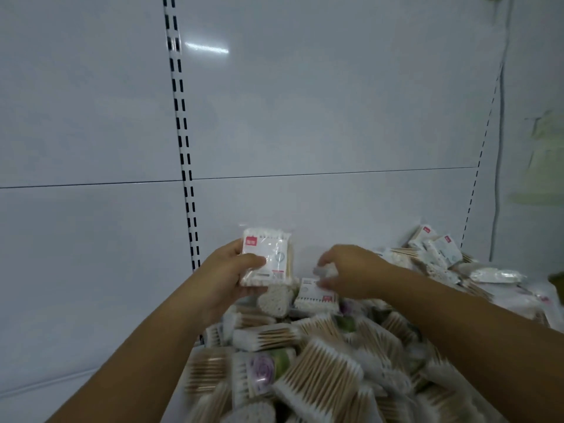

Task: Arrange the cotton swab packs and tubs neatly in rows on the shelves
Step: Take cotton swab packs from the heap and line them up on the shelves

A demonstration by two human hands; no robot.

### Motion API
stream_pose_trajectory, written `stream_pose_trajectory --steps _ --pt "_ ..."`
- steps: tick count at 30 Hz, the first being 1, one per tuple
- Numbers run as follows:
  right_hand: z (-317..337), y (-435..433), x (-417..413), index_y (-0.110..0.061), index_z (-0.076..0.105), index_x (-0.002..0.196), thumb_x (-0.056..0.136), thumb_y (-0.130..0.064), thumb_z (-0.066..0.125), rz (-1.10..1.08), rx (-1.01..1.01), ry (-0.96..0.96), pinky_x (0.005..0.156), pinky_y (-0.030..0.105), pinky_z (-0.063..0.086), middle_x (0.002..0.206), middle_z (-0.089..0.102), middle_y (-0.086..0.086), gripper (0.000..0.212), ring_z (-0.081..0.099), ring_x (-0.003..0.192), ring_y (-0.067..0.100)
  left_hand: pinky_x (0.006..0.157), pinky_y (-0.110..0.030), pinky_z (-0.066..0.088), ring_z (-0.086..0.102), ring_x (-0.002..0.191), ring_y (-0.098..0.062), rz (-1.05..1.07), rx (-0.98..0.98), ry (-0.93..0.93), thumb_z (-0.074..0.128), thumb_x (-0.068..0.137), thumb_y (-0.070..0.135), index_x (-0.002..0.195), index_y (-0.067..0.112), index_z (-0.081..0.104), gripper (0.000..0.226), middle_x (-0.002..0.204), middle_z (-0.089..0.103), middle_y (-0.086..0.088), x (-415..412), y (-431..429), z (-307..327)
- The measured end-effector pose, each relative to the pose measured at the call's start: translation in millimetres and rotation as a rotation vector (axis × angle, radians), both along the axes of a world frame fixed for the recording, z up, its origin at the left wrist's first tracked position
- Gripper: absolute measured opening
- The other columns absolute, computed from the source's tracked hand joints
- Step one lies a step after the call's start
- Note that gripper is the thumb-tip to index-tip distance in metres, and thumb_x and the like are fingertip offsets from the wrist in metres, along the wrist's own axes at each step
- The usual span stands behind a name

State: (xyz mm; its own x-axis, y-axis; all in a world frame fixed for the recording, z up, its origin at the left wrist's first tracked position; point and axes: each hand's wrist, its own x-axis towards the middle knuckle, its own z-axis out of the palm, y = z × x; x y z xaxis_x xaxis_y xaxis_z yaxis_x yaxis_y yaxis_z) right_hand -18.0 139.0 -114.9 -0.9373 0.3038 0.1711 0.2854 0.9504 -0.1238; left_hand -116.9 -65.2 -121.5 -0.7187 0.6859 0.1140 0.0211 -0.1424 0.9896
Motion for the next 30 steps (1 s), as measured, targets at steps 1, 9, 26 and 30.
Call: stream_pose_trajectory --steps 1,9,26,30 --pt "-7 -1 -2 -0.018 0.05 0.134 0.086 -0.055 0.059 -0.021 0.092 -0.105 0.101 0.034 0.039 0.136 0.045 0.004 0.061 0.041 0.123 0.02 0.079 -0.04 0.058 0.07 0.088 -0.028 0.013 0.018 -0.027 0.051 0.092 -0.002 0.108 0.009 0.063 0.023 0.099 0.073 -0.014 -1 -3 -5" --pt "-21 -15 -6 -0.027 0.06 0.107 0.076 -0.058 0.067 -0.096 0.12 -0.077 0.1 0.041 0.031 0.133 0.04 0.0 0.045 0.031 0.124 0.022 0.072 -0.045 0.061 0.069 0.095 -0.038 0.008 0.096 -0.114 0.051 0.094 0.0 0.112 0.006 0.062 0.022 0.11 0.067 -0.022 -7 -13 -16" --pt "15 -7 16 -0.004 0.062 0.066 0.095 -0.028 0.057 0.099 -0.27 0.473 0.056 0.026 0.037 0.055 0.048 -0.005 0.038 0.042 0.05 0.008 0.06 -0.037 0.061 0.071 0.082 -0.033 -0.036 0.111 -0.204 0.04 0.093 -0.012 0.108 0.001 0.058 0.026 0.099 0.068 -0.021 -12 -24 -10" --pt "33 -40 24 -0.018 0.075 0.103 0.081 -0.014 0.074 0.348 -0.467 0.567 0.086 0.012 0.049 0.106 0.07 -0.015 0.022 0.063 0.099 -0.005 0.065 -0.039 0.061 0.072 0.086 -0.032 -0.085 0.079 -0.252 0.046 0.098 0.003 0.12 -0.001 0.056 0.025 0.104 0.07 -0.022 -11 -19 -14"
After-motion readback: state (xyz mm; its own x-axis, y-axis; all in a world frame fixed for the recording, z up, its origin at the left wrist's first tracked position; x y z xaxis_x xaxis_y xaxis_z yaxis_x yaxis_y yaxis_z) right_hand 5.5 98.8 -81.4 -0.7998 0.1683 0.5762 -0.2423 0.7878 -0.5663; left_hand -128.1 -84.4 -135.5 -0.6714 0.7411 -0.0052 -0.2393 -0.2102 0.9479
